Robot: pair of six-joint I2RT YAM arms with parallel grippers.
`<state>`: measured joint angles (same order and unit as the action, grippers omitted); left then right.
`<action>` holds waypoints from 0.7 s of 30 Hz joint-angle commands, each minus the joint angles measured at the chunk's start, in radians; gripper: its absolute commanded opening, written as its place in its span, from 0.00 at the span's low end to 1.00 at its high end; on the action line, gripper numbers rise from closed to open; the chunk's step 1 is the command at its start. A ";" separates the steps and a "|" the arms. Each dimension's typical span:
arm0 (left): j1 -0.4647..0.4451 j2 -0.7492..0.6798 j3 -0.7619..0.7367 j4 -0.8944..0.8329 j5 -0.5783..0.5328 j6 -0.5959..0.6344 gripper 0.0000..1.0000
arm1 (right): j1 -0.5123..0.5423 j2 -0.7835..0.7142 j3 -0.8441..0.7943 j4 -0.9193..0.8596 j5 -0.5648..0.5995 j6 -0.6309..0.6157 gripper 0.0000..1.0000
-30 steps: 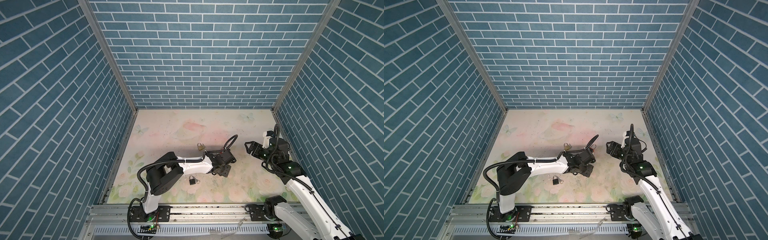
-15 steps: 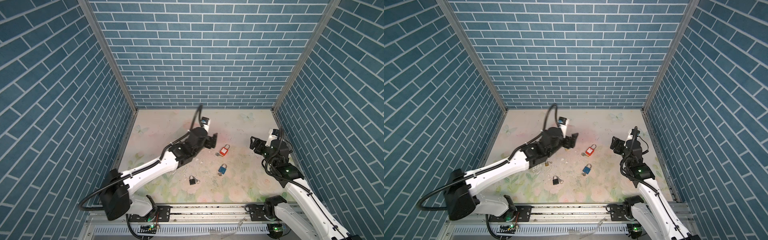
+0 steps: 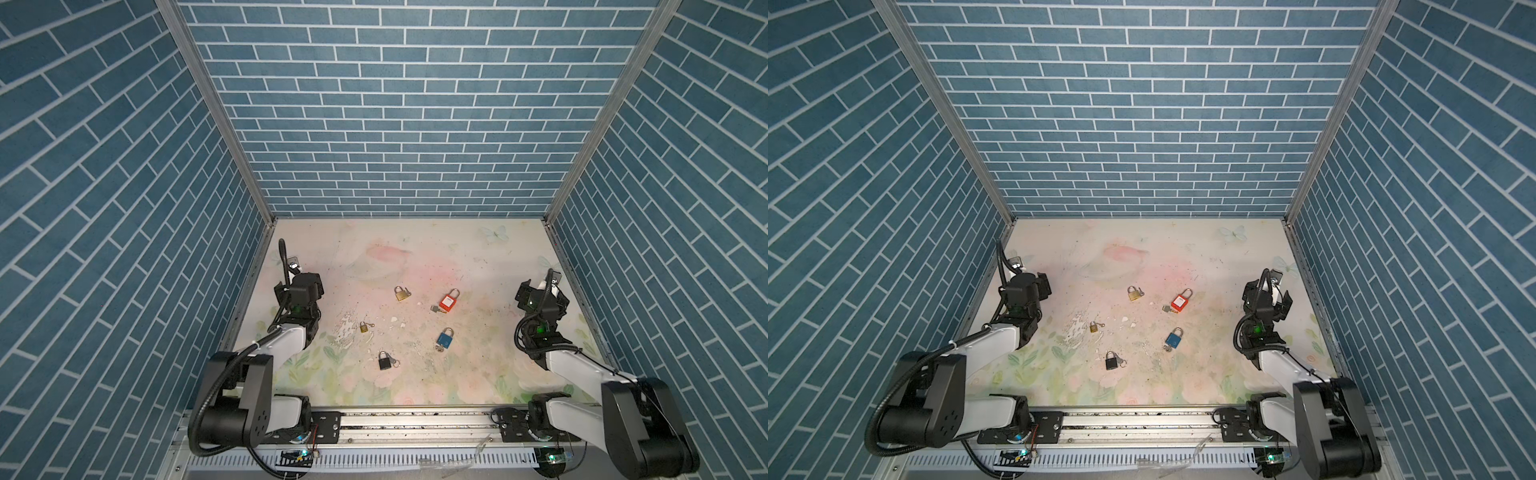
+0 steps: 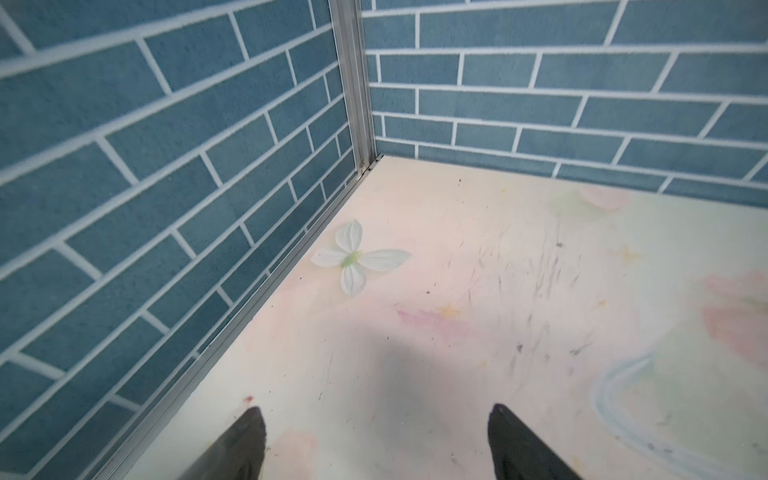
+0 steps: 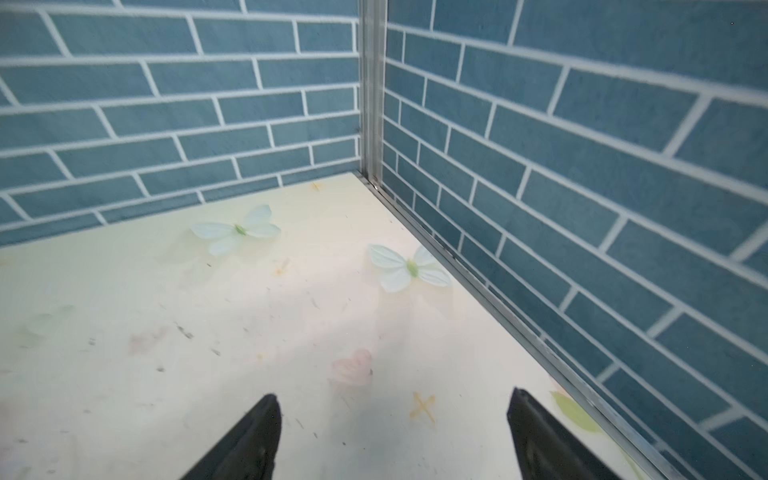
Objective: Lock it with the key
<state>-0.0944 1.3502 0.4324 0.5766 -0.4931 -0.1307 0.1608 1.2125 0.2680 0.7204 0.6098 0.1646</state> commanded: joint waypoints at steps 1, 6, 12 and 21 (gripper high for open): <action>0.036 0.051 -0.075 0.274 0.035 0.063 0.85 | -0.026 0.088 -0.051 0.285 -0.037 -0.071 0.85; 0.078 0.137 -0.042 0.340 0.292 0.051 0.85 | -0.096 0.180 -0.075 0.452 -0.245 -0.091 0.85; 0.066 0.167 -0.226 0.705 0.527 0.159 0.85 | -0.144 0.321 -0.084 0.599 -0.471 -0.138 0.86; 0.048 0.164 -0.158 0.565 0.467 0.158 0.85 | -0.159 0.304 -0.032 0.483 -0.441 -0.099 0.98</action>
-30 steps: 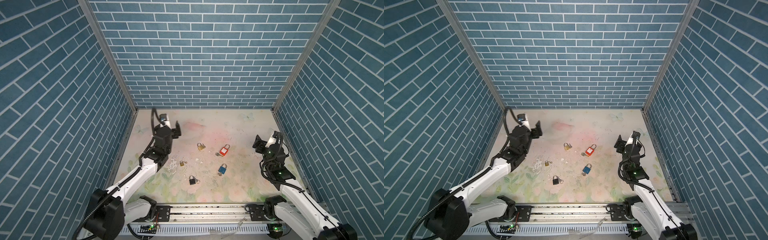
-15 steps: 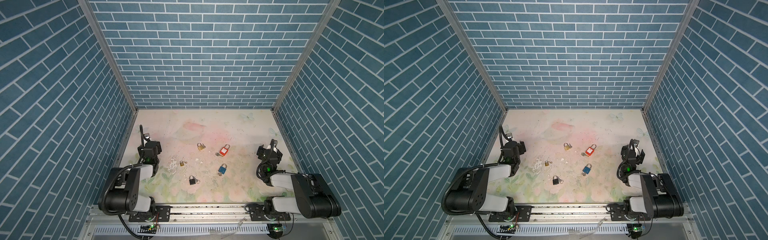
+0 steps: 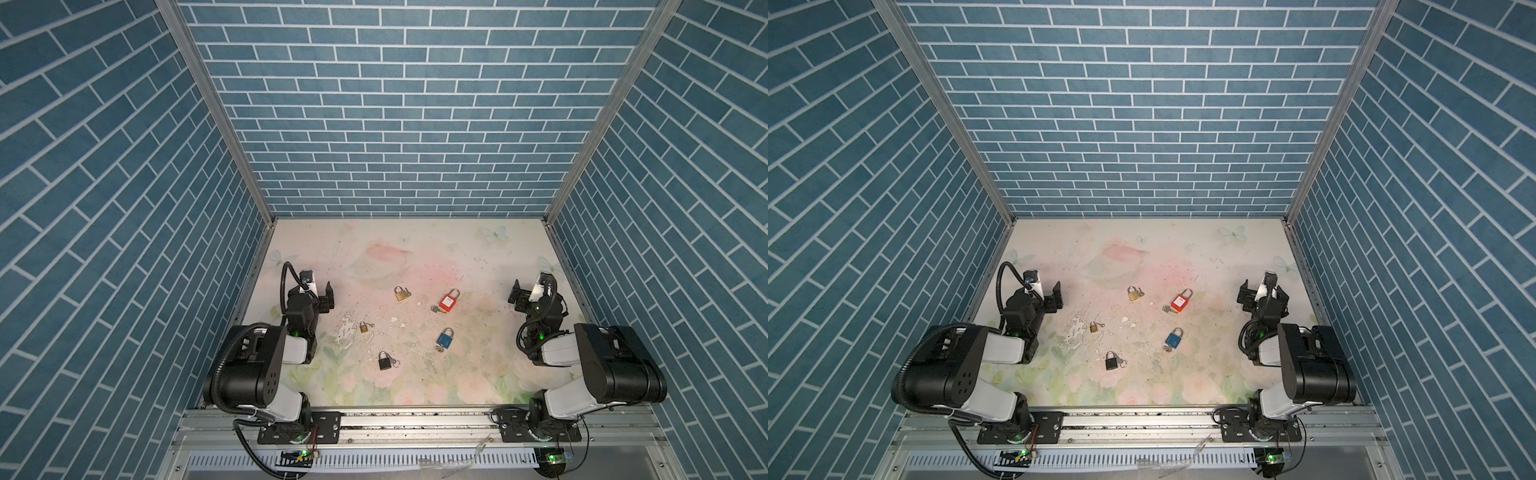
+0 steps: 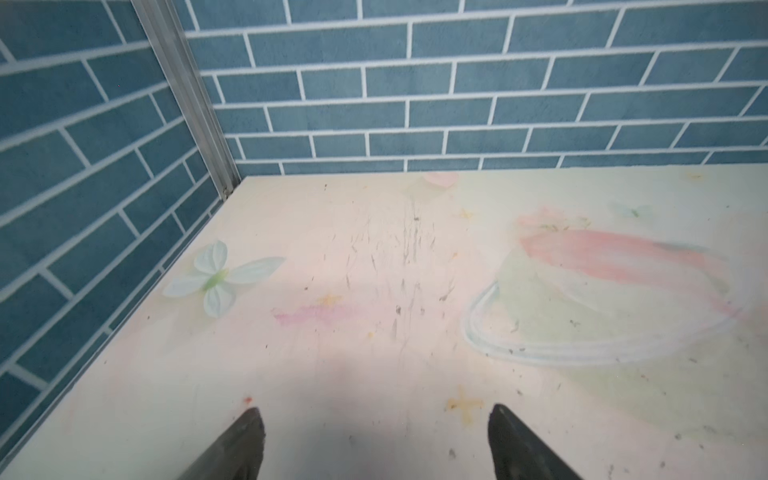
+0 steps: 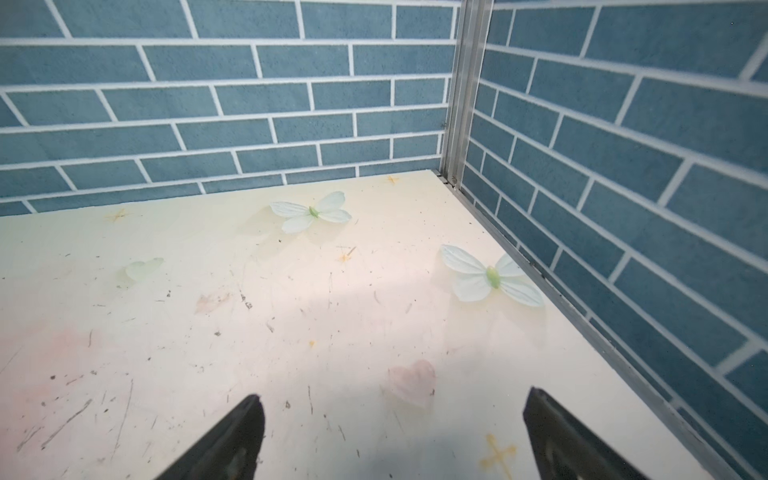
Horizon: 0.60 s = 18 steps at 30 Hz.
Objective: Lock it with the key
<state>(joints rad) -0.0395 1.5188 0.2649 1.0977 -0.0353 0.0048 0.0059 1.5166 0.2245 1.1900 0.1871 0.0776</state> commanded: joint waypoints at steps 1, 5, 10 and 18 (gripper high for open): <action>-0.006 -0.006 0.011 0.039 0.010 0.023 0.85 | -0.003 0.002 0.009 0.014 -0.018 -0.011 0.98; -0.008 -0.005 0.011 0.041 0.009 0.024 0.85 | -0.005 0.001 0.011 0.015 -0.019 -0.012 0.98; -0.008 -0.005 0.011 0.040 0.009 0.024 0.85 | -0.004 0.001 0.010 0.015 -0.019 -0.012 0.98; -0.006 0.001 0.021 0.027 0.020 0.026 0.85 | -0.003 0.001 0.011 0.014 -0.019 -0.011 0.98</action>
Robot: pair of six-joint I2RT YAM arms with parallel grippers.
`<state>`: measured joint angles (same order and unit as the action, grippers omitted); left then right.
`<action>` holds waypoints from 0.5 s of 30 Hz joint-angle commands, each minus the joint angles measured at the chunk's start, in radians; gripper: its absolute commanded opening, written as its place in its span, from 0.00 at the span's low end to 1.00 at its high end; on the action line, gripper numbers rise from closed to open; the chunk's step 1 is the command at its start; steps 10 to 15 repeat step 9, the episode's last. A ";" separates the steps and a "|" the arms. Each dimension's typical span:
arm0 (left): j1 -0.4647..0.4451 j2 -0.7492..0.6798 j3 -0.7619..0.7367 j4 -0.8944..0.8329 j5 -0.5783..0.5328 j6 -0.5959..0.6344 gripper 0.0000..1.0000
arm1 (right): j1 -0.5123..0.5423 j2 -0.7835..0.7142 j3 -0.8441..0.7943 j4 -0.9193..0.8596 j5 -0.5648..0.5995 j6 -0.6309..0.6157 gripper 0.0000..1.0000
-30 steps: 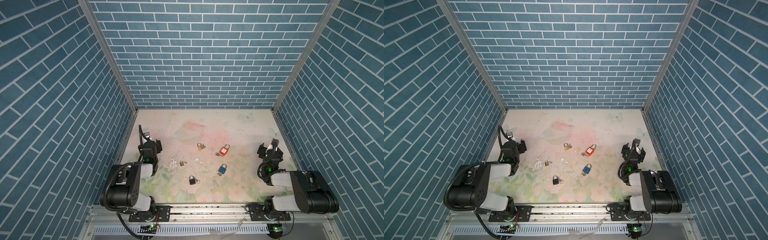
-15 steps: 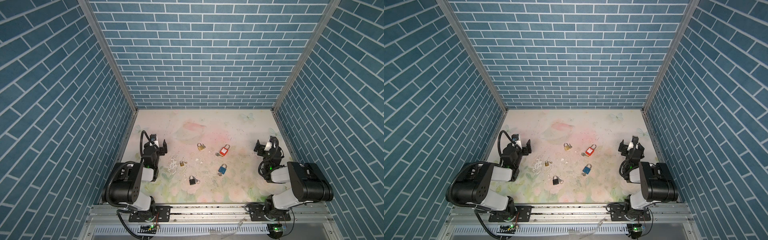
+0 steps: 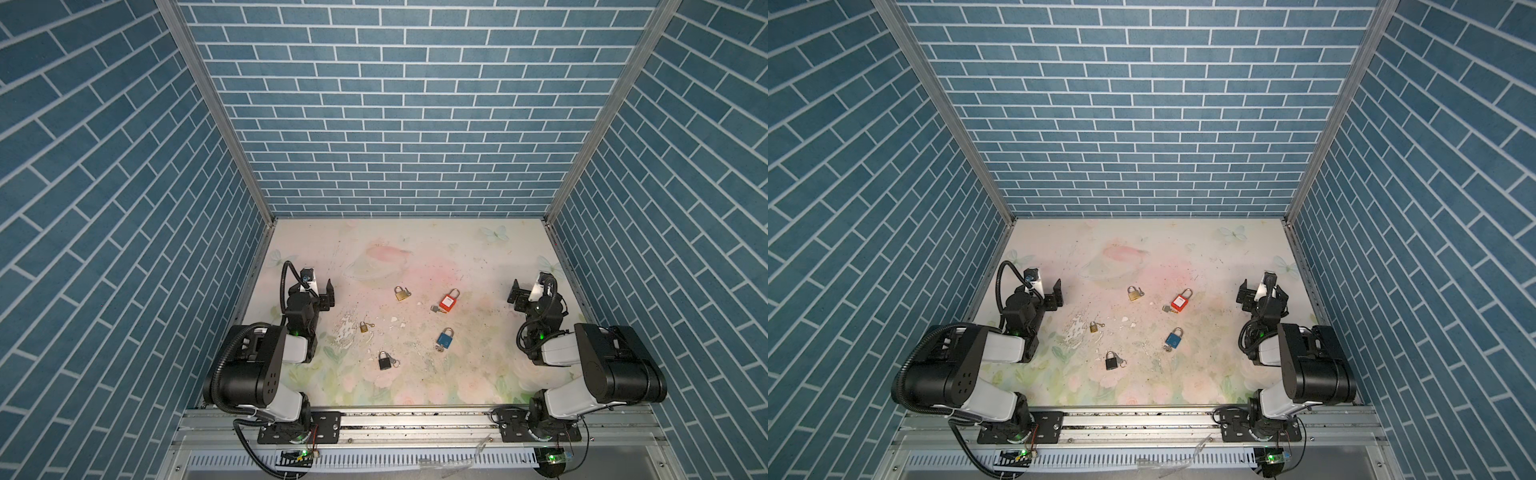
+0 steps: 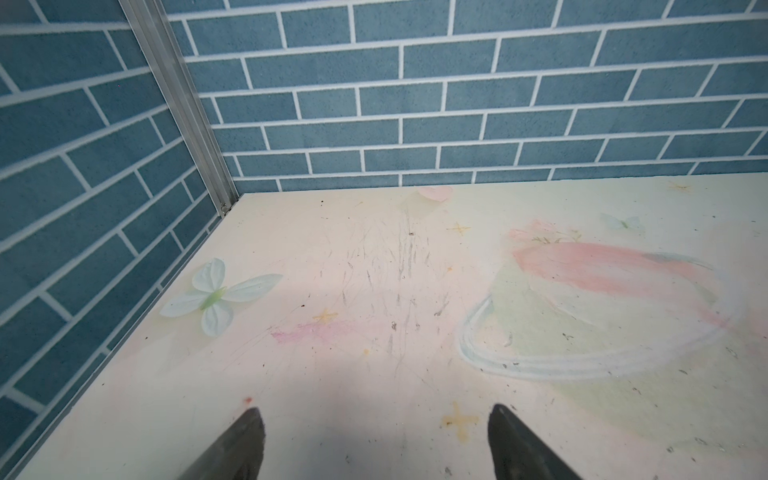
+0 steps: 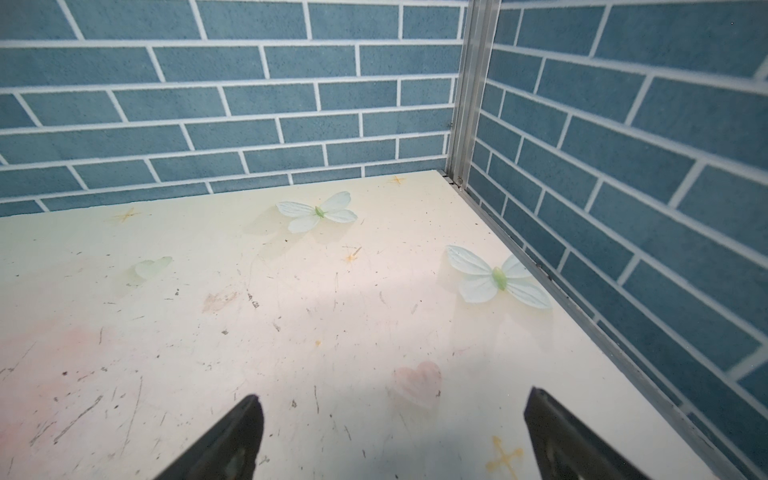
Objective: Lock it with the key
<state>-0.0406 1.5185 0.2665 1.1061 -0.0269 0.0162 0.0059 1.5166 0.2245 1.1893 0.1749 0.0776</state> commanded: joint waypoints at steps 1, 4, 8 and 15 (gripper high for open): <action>-0.006 0.001 0.020 0.018 0.011 0.015 0.85 | -0.004 0.002 0.010 0.015 -0.007 -0.012 0.98; -0.005 0.001 0.019 0.019 0.011 0.014 0.85 | -0.003 0.002 0.010 0.016 -0.007 -0.011 0.98; -0.008 -0.002 0.013 0.027 0.010 0.015 0.85 | -0.004 0.001 0.010 0.015 -0.006 -0.011 0.98; -0.005 -0.006 0.011 0.028 0.011 0.016 0.85 | -0.003 0.001 0.010 0.015 -0.006 -0.012 0.98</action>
